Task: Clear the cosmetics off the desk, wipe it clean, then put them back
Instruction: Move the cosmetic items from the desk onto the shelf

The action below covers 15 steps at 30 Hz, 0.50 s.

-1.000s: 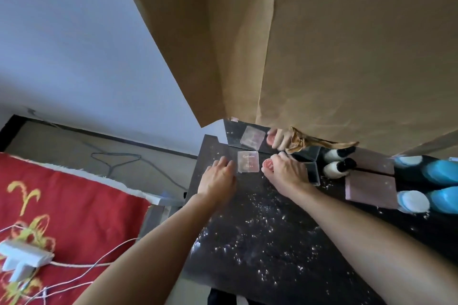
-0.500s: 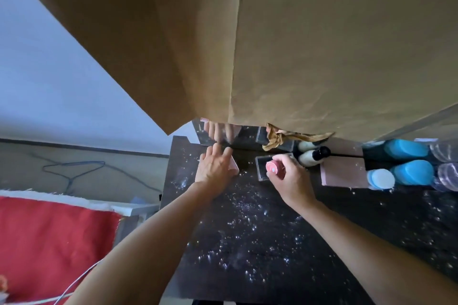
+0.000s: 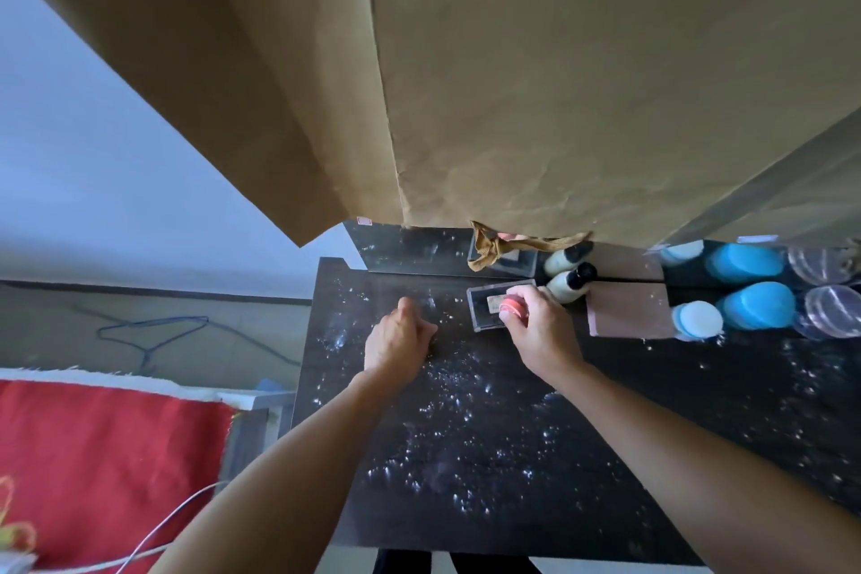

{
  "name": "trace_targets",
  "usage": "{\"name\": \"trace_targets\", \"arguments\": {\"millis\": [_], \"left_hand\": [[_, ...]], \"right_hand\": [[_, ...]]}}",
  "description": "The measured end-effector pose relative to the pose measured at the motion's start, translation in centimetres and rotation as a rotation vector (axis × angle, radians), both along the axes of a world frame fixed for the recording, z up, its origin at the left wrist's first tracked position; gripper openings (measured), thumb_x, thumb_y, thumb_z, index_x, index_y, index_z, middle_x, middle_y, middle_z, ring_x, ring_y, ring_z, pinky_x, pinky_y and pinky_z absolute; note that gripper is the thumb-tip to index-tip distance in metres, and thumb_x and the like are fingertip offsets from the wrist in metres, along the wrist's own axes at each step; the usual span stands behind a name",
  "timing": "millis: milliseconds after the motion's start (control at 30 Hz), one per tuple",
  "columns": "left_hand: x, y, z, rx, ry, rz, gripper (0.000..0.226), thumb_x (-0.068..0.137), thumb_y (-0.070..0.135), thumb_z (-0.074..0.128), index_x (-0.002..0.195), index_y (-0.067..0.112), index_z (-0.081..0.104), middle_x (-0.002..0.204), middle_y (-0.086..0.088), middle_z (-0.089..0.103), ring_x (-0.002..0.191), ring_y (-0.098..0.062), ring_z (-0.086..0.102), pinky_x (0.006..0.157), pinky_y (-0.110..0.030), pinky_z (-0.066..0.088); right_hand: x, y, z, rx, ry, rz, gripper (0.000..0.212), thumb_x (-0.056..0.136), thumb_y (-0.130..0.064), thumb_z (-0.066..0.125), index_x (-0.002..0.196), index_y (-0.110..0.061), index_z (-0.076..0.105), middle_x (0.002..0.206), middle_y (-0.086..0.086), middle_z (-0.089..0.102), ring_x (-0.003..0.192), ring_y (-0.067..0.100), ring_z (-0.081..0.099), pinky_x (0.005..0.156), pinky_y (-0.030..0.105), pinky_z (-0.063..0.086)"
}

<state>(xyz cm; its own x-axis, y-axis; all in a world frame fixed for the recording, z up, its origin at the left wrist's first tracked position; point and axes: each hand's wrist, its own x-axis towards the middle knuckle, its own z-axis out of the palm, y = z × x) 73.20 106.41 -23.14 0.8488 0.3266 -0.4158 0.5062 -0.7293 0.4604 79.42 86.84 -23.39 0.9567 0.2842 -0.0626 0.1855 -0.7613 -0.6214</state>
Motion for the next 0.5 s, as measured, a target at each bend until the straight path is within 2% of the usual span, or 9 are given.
{"name": "trace_targets", "arguments": {"millis": [100,200,267,367,500], "left_hand": [[-0.7,0.5,1.5,-0.006,-0.017,0.002,0.023,0.092,0.032,0.051,0.098,0.010,0.047,0.088,-0.009,0.068,0.076,-0.032,0.062,0.064,-0.037,0.052],[-0.9,0.0,3.7,-0.077,-0.075,-0.003,0.008,0.091,0.027,0.048,0.089,0.021,0.054,0.083,-0.003,0.070,0.070,-0.022,0.064,0.064,-0.035,0.055],[-0.7,-1.2,5.5,-0.154,-0.115,-0.035,0.016,0.090,0.020,0.049,0.079,0.027,0.057,0.076,0.000,0.070,0.063,-0.017,0.065,0.061,-0.033,0.056],[-0.4,-3.9,8.3,-0.274,-0.155,-0.109,0.015,0.093,0.019,0.050,0.083,0.022,0.062,0.075,-0.002,0.070,0.061,-0.016,0.066,0.058,-0.030,0.057],[-0.3,-9.3,11.7,-0.347,-0.220,-0.236,0.014,0.095,0.024,0.049,0.088,0.017,0.058,0.083,-0.005,0.069,0.069,-0.020,0.066,0.059,-0.034,0.057]], "right_hand": [[-0.5,-1.1,1.4,-0.033,0.000,-0.058,0.019,0.089,-0.022,0.058,0.104,-0.011,0.058,0.093,0.010,0.067,0.082,0.028,0.062,0.069,0.035,0.049],[-1.6,-2.7,3.3,-0.061,-0.033,-0.113,0.020,0.093,-0.024,0.053,0.106,-0.009,0.056,0.088,0.015,0.068,0.080,0.034,0.063,0.066,0.037,0.048],[-2.9,-4.4,4.8,-0.057,-0.074,-0.156,0.019,0.094,-0.023,0.050,0.106,-0.010,0.057,0.087,0.014,0.069,0.079,0.034,0.064,0.062,0.034,0.045],[-5.3,-7.5,7.2,-0.079,-0.083,-0.237,0.023,0.097,-0.027,0.045,0.109,-0.013,0.059,0.094,0.008,0.069,0.084,0.028,0.065,0.064,0.030,0.043],[-8.9,-12.6,10.3,-0.146,-0.084,-0.372,0.023,0.097,-0.029,0.044,0.107,-0.014,0.059,0.095,0.008,0.069,0.086,0.028,0.065,0.072,0.035,0.048]]}}
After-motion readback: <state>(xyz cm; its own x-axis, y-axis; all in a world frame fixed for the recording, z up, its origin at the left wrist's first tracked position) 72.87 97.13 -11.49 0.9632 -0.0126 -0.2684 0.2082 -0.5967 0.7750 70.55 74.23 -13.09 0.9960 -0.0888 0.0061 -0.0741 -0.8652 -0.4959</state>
